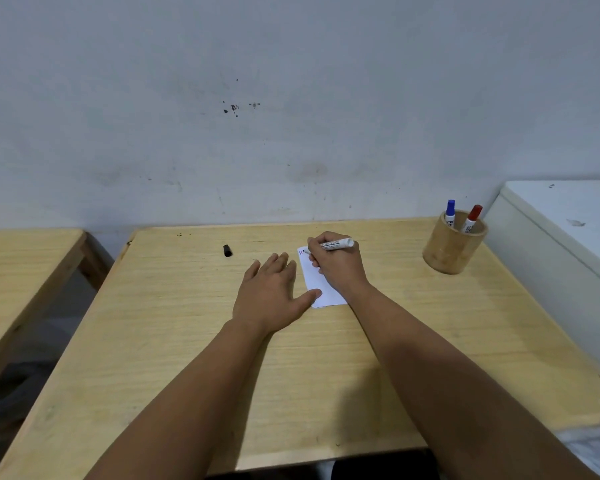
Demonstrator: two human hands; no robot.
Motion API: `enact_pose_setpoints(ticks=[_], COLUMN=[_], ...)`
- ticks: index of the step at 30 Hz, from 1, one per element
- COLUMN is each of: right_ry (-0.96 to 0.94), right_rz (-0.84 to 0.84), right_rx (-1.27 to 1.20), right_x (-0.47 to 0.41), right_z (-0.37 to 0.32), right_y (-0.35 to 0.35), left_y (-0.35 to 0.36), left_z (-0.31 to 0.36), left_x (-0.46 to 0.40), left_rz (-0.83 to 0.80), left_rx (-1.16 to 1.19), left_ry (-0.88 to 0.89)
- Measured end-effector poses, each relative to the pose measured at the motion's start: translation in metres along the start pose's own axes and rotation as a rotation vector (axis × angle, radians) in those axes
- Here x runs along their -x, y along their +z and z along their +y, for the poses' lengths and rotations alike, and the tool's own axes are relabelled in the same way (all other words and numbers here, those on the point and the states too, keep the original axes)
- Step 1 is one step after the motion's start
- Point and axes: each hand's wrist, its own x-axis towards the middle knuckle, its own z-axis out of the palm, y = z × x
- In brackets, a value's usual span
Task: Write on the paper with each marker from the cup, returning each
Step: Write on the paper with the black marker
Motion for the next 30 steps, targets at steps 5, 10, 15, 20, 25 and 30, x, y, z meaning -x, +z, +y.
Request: enact_pose_setpoints(ticks=[5,10,15,20,25,30], right_ry=[0.034,0.048,0.052,0.050,0.139,0.120], right_rz=[0.001,0.012,0.094,0.151,0.151,0.158], right_rx=[-0.015,-0.112,-0.267,-0.409,-0.525,-0.492], right_x=[-0.002,0.001,-0.001,-0.004,-0.009,-0.005], right_z=[0.001,-0.004,-0.024,-0.059,-0.073,-0.067], right_y=[0.001,-0.001,-0.009,-0.036,-0.059,-0.072], left_y=[0.000,-0.001,0.000,-0.003,-0.021,-0.052], left_z=[0.001,0.000,-0.001,0.002,-0.017,-0.055], left_x=[0.000,0.001,0.000,-0.001,-0.018,-0.031], left_rz=[0.003,-0.002,-0.010,0.070,0.375,0.205], left_rx=[0.014,0.014,0.020,0.046,-0.019,-0.136], left_ry=[0.000,0.004,-0.001,0.004,-0.135,-0.433])
